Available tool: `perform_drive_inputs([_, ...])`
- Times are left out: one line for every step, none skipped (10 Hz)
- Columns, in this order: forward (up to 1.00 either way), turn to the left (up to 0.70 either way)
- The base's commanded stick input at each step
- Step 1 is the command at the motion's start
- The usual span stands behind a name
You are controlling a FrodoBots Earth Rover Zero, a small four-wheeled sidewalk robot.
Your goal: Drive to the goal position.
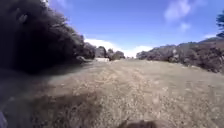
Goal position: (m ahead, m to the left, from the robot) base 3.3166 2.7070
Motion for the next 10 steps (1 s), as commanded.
perform_drive_inputs([0.70, 0.00])
perform_drive_inputs([0.70, 0.00])
perform_drive_inputs([0.70, 0.00])
perform_drive_inputs([0.70, 0.00])
perform_drive_inputs([0.70, 0.00])
perform_drive_inputs([0.70, 0.00])
perform_drive_inputs([0.70, 0.00])
perform_drive_inputs([0.70, 0.00])
perform_drive_inputs([0.70, 0.00])
perform_drive_inputs([0.70, 0.00])
